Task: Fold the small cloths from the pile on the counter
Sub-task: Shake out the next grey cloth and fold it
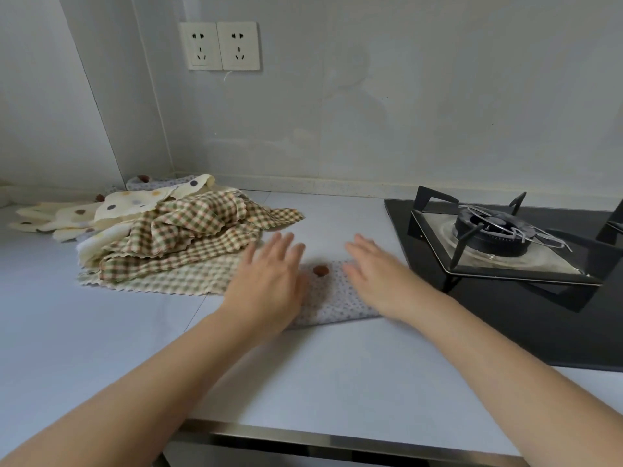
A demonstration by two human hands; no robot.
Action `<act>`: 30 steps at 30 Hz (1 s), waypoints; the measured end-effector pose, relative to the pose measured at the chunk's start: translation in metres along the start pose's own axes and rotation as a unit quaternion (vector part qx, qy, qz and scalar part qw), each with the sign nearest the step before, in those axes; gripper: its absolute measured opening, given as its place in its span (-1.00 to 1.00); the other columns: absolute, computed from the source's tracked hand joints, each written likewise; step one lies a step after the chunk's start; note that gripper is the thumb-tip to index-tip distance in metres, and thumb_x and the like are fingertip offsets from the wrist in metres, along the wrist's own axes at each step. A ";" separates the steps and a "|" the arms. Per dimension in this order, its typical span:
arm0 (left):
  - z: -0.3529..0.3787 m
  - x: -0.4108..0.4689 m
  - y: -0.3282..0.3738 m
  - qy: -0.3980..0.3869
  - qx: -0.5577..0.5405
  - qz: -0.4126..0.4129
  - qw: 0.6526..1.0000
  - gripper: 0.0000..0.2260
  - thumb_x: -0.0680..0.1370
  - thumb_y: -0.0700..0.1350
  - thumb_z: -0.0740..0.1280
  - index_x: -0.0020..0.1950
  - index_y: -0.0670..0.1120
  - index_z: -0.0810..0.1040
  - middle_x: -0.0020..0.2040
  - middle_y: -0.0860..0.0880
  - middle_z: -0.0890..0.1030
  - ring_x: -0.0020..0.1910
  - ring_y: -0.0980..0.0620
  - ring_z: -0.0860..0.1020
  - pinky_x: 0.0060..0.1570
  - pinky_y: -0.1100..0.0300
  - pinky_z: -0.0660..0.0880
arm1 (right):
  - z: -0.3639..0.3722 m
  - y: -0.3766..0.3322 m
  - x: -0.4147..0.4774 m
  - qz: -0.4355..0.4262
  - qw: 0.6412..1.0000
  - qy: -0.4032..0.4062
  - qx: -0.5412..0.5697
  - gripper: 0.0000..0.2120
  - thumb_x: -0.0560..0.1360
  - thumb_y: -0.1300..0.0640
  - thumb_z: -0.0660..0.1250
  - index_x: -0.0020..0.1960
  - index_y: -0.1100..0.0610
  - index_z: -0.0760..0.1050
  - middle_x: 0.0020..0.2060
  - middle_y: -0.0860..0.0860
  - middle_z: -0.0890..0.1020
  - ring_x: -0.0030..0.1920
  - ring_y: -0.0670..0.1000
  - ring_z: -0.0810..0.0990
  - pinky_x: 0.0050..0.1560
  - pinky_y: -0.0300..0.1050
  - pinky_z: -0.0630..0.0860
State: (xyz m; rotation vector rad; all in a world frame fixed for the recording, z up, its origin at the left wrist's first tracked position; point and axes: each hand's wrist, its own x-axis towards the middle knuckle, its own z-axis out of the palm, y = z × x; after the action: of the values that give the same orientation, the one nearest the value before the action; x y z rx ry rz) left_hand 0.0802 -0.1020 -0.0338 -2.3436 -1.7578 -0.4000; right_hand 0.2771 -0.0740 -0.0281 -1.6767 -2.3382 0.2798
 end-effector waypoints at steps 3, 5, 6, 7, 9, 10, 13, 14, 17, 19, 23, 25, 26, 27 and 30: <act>0.009 -0.008 0.011 -0.195 -0.033 -0.011 0.980 -0.46 0.66 0.15 -0.13 0.59 -0.02 -0.15 0.59 -0.04 -0.19 0.56 -0.02 -0.20 0.51 -0.09 -0.17 | 0.017 -0.006 -0.008 0.014 0.986 -0.141 -0.087 -0.40 0.65 -0.20 -0.14 0.59 -0.03 -0.25 0.56 0.02 -0.29 0.54 0.08 -0.35 0.52 0.12 -0.31; 0.013 -0.009 0.009 -0.218 -0.016 -0.036 0.975 -0.43 0.64 0.18 -0.17 0.58 -0.01 -0.21 0.58 -0.05 -0.23 0.56 -0.06 -0.22 0.50 -0.12 -0.17 | 0.017 0.000 -0.006 0.018 0.985 -0.138 -0.098 -0.44 0.65 -0.20 -0.18 0.57 -0.10 -0.27 0.55 -0.02 -0.31 0.53 0.05 -0.38 0.50 0.16 -0.35; 0.012 -0.010 0.007 -0.221 0.002 -0.046 0.974 -0.42 0.63 0.21 -0.17 0.58 -0.02 -0.20 0.59 -0.07 -0.20 0.56 -0.09 -0.18 0.49 -0.13 -0.12 | 0.015 0.003 -0.004 0.025 0.986 -0.131 -0.096 -0.44 0.65 -0.20 -0.18 0.57 -0.11 -0.27 0.55 -0.02 -0.31 0.53 0.06 -0.38 0.49 0.19 -0.36; 0.009 -0.010 0.007 -0.215 0.033 -0.051 0.975 -0.40 0.62 0.24 -0.17 0.58 -0.02 -0.14 0.59 -0.08 -0.11 0.56 -0.10 -0.09 0.47 -0.14 -0.02 | 0.013 0.005 -0.002 0.031 0.987 -0.116 -0.103 -0.44 0.65 -0.21 -0.16 0.58 -0.11 -0.24 0.56 -0.01 -0.30 0.54 0.08 -0.37 0.48 0.22 -0.36; 0.001 -0.011 0.008 -0.161 0.108 -0.052 0.980 -0.40 0.59 0.30 -0.15 0.49 -0.02 0.16 0.48 -0.10 0.26 0.45 -0.12 0.25 0.32 -0.10 0.23 | 0.009 0.004 -0.002 0.013 0.989 -0.022 -0.144 -0.46 0.65 -0.16 -0.02 0.58 -0.07 -0.01 0.58 0.03 -0.06 0.57 0.13 -0.13 0.49 0.20 -0.15; -0.006 -0.011 0.008 -0.111 0.134 -0.056 0.983 -0.44 0.58 0.31 -0.12 0.36 -0.02 0.32 0.33 -0.07 0.44 0.31 -0.10 0.41 0.20 -0.06 0.30 | 0.007 0.003 -0.003 -0.009 0.987 0.052 -0.153 -0.54 0.64 -0.09 0.08 0.51 -0.04 0.20 0.51 0.04 0.21 0.51 0.13 0.13 0.44 0.11 0.08; -0.019 -0.001 -0.006 -0.004 0.086 -0.041 0.995 -0.58 0.59 0.27 0.05 0.09 -0.03 0.47 -0.05 0.01 0.60 -0.09 -0.02 0.58 -0.09 0.11 0.48 | 0.001 0.002 -0.006 -0.056 0.989 0.136 -0.019 -0.75 0.57 0.18 0.17 0.15 0.02 0.55 0.09 -0.04 0.59 0.12 0.04 0.54 0.07 -0.09 0.43; -0.020 0.001 -0.013 0.004 0.040 0.000 0.999 -0.64 0.58 0.24 0.13 0.08 -0.01 0.49 -0.08 0.05 0.60 -0.13 0.02 0.58 -0.16 0.15 0.51 | 0.002 0.004 -0.006 -0.066 0.993 0.102 0.009 -0.69 0.55 0.24 0.14 0.16 0.03 0.57 0.12 -0.05 0.60 0.15 0.04 0.55 0.13 -0.09 0.45; -0.023 0.002 -0.028 -0.072 -0.159 0.152 0.973 -0.65 0.41 0.32 0.33 -0.02 0.09 0.56 -0.10 0.17 0.56 -0.14 0.19 0.53 -0.17 0.30 0.46 | 0.003 0.011 -0.004 -0.071 0.997 0.002 0.012 -0.49 0.54 0.36 0.08 0.42 0.05 0.40 0.40 -0.04 0.45 0.41 -0.01 0.37 0.46 -0.09 0.21; -0.018 0.002 -0.030 -0.131 -0.215 0.190 0.949 -0.61 0.33 0.31 0.44 0.00 0.10 0.58 -0.06 0.17 0.54 -0.09 0.20 0.51 -0.08 0.33 0.43 | -0.001 0.014 -0.004 -0.073 0.997 -0.006 0.026 -0.39 0.50 0.42 0.07 0.48 0.01 0.31 0.46 -0.06 0.37 0.48 -0.03 0.28 0.52 -0.10 0.04; -0.003 0.002 -0.020 -0.072 -0.251 0.154 0.953 -0.89 0.49 -0.02 0.45 -0.08 -0.03 0.60 -0.20 0.18 0.57 -0.17 0.25 0.53 -0.14 0.29 0.43 | -0.014 0.026 -0.008 -0.093 0.993 -0.068 0.017 -0.24 0.47 0.46 0.10 0.53 -0.13 0.17 0.54 -0.12 0.20 0.55 -0.07 0.07 0.54 -0.13 -0.07; -0.003 0.003 -0.020 -0.061 -0.308 0.096 0.945 -0.92 0.54 -0.06 0.39 -0.13 -0.02 0.57 -0.36 0.23 0.57 -0.33 0.33 0.50 -0.27 0.38 0.39 | -0.016 0.027 -0.012 -0.119 0.988 -0.095 0.013 -0.27 0.48 0.32 0.28 0.52 -0.19 0.18 0.49 -0.15 0.29 0.50 -0.11 0.22 0.48 -0.27 0.06; -0.002 0.003 -0.022 -0.057 -0.337 0.073 0.937 -0.90 0.55 -0.06 0.37 -0.16 0.00 0.55 -0.40 0.22 0.56 -0.40 0.32 0.48 -0.32 0.38 0.38 | -0.015 0.022 -0.014 -0.138 0.986 -0.080 0.043 -0.28 0.45 0.25 0.37 0.49 -0.21 0.23 0.41 -0.19 0.39 0.41 -0.16 0.34 0.40 -0.34 0.19; -0.004 0.004 -0.024 -0.052 -0.363 0.056 0.929 -0.87 0.56 -0.07 0.36 -0.19 0.02 0.54 -0.41 0.19 0.55 -0.44 0.29 0.47 -0.34 0.36 0.38 | -0.013 0.017 -0.015 -0.158 0.982 -0.059 0.083 -0.30 0.43 0.20 0.42 0.46 -0.21 0.29 0.31 -0.23 0.46 0.33 -0.23 0.41 0.33 -0.39 0.29; -0.005 0.007 -0.029 -0.033 -0.426 0.010 0.904 -0.80 0.61 -0.13 0.27 -0.19 -0.05 0.58 -0.36 0.10 0.58 -0.38 0.11 0.50 -0.27 0.15 0.46 | 0.004 0.004 -0.012 -0.206 0.964 -0.020 0.166 -0.52 0.47 0.21 0.42 0.34 -0.09 0.49 0.17 -0.21 0.60 0.20 -0.28 0.52 0.26 -0.34 0.41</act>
State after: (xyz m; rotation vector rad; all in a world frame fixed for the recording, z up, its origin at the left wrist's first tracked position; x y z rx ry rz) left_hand 0.0539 -0.0894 -0.0274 -2.9248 -1.8143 -1.3314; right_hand 0.2835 -0.0839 -0.0340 -1.0151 -2.4311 0.5843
